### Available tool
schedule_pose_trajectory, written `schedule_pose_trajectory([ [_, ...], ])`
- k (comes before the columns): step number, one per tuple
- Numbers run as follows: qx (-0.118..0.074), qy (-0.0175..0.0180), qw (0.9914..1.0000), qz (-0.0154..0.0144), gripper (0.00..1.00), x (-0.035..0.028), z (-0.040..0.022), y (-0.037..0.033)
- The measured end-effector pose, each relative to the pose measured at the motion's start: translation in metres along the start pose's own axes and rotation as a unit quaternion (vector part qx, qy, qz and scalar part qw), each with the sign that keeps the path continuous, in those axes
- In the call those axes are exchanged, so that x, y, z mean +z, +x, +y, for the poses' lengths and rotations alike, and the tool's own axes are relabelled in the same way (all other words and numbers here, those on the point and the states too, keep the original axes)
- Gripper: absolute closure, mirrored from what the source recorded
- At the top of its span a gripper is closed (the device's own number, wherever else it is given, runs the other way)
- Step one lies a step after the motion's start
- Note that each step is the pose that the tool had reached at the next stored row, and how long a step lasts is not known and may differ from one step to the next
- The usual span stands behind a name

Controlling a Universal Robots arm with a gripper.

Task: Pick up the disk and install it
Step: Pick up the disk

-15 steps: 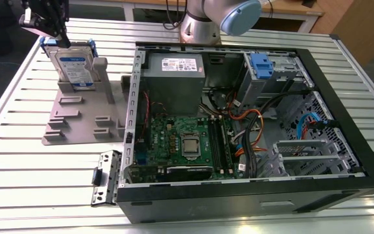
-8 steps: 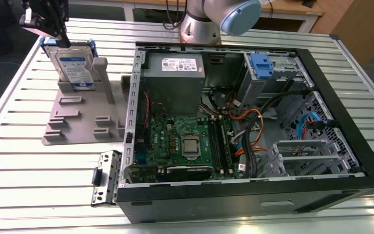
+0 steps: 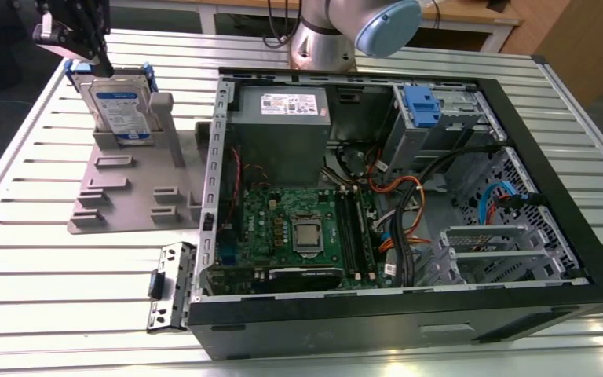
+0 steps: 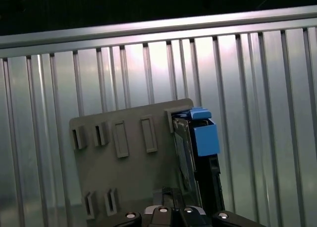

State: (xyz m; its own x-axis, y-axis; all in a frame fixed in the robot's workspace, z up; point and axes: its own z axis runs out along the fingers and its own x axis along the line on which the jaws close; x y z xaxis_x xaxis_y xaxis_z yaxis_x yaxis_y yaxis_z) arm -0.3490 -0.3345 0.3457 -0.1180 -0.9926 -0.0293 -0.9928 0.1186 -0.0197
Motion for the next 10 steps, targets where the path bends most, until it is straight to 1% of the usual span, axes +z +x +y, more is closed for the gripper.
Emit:
schedule_pose_trajectory([
  [10, -0.015, -0.0004, 0.99989, -0.0003, 0.90, 0.0000, 0.0000, 0.0000],
])
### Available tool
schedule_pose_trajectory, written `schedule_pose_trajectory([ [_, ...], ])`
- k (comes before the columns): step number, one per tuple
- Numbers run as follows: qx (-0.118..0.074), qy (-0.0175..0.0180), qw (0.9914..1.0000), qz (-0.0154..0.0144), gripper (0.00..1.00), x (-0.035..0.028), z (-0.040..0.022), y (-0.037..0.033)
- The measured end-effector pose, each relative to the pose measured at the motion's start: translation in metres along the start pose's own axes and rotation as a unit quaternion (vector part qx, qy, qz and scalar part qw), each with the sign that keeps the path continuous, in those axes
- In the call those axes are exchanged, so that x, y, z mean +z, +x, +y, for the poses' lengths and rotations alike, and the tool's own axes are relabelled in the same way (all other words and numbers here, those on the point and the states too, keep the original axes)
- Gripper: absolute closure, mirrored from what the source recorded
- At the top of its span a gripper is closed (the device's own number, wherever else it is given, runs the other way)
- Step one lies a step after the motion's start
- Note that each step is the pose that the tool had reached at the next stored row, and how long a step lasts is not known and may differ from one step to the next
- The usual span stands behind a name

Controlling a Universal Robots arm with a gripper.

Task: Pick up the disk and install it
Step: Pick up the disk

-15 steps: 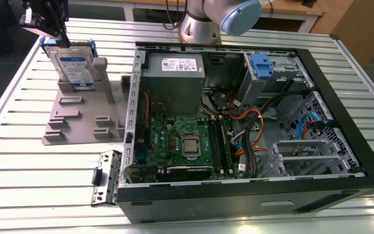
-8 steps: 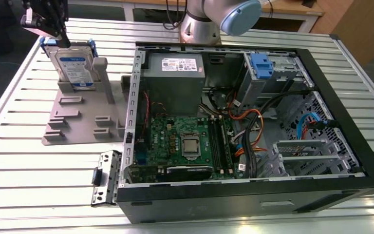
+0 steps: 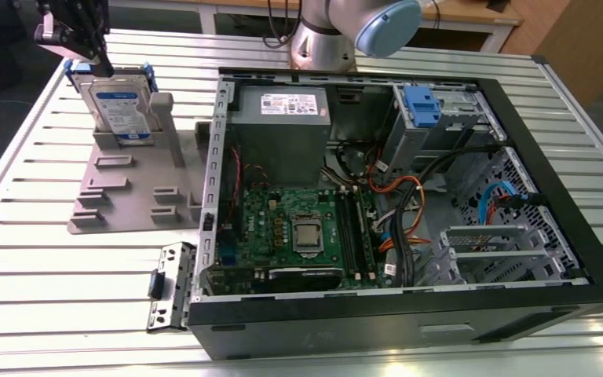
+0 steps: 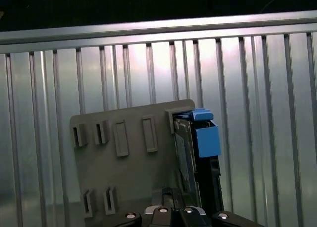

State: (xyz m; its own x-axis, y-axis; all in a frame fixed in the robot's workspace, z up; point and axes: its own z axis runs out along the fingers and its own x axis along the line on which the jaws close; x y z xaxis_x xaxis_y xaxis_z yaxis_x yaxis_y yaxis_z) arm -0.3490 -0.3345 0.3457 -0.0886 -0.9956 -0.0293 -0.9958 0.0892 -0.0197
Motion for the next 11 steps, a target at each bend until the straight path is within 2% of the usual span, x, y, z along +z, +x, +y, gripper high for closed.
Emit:
schedule_pose_trajectory([
  [11, -0.021, -0.0006, 0.99978, -0.0004, 0.90, 0.0000, 0.0000, 0.0000],
])
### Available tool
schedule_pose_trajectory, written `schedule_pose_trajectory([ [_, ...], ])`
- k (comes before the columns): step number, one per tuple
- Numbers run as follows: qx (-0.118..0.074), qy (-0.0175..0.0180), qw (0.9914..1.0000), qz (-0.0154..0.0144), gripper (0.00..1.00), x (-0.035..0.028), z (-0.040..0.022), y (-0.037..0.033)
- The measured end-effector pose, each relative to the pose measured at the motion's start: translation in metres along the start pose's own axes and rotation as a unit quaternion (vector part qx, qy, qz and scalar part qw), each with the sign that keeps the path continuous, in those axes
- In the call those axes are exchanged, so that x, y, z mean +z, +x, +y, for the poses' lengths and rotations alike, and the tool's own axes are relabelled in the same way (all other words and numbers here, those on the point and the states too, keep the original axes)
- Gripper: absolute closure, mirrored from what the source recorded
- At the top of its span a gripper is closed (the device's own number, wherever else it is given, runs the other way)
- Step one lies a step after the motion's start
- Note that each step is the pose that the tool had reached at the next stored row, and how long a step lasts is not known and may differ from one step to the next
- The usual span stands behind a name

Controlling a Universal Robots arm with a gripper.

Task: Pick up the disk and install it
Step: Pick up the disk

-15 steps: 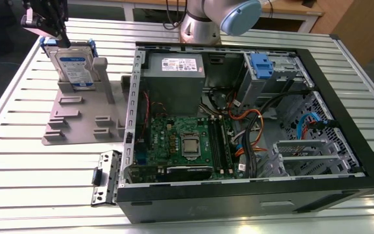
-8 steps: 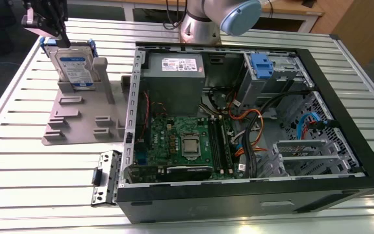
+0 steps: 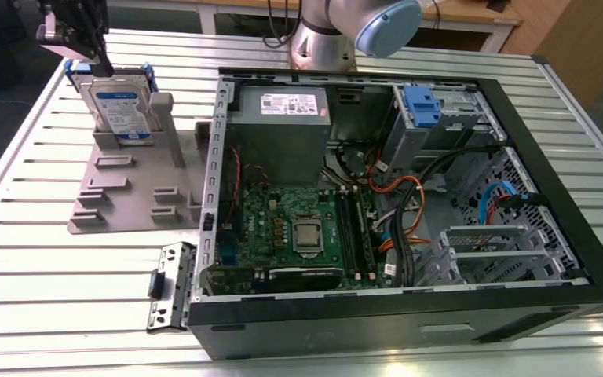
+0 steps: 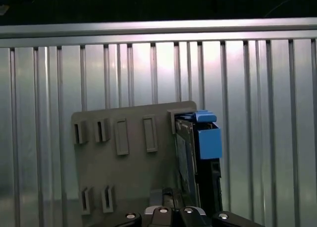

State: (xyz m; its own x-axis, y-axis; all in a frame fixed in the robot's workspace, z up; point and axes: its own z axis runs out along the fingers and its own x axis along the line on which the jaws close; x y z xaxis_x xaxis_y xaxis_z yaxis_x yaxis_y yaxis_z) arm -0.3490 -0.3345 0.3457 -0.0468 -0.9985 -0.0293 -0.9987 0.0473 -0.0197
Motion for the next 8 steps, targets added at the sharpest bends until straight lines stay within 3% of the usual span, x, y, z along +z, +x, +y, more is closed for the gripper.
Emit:
schedule_pose_trajectory([
  [8, -0.015, -0.0005, 0.99988, -0.0003, 0.90, 0.0000, 0.0000, 0.0000],
])
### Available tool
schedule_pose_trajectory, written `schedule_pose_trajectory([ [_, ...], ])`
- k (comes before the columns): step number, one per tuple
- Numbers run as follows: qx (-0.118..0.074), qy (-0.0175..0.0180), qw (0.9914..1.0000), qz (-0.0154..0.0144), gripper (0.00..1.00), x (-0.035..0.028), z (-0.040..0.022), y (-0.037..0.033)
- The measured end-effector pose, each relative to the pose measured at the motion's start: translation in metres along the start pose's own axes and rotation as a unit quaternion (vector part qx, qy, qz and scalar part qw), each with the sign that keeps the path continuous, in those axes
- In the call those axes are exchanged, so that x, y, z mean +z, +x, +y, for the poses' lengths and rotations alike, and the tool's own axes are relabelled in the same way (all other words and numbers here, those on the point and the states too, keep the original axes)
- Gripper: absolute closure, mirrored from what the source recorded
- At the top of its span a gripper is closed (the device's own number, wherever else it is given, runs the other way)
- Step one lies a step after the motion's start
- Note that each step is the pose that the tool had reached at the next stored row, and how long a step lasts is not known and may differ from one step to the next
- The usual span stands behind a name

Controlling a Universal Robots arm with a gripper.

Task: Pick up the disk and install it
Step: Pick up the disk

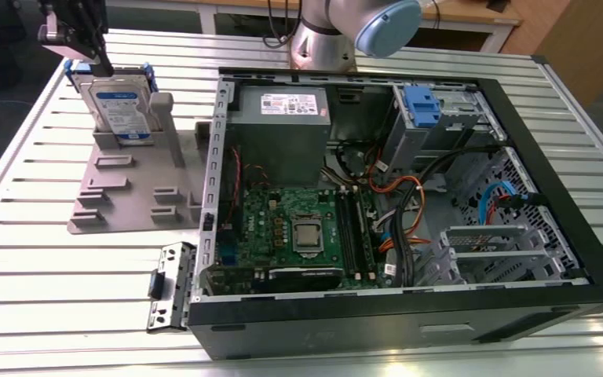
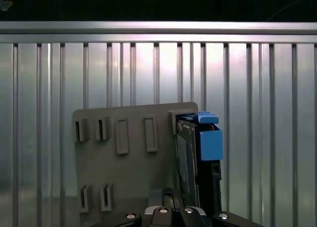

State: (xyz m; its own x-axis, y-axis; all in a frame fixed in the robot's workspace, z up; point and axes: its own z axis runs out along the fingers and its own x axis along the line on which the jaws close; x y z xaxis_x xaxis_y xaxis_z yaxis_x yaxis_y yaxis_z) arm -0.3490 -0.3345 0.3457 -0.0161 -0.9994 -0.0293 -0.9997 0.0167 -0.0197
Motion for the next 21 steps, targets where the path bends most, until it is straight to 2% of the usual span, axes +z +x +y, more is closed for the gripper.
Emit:
schedule_pose_trajectory([
  [21, -0.038, -0.0011, 0.99927, -0.0007, 0.90, 0.0000, 0.0000, 0.0000],
])
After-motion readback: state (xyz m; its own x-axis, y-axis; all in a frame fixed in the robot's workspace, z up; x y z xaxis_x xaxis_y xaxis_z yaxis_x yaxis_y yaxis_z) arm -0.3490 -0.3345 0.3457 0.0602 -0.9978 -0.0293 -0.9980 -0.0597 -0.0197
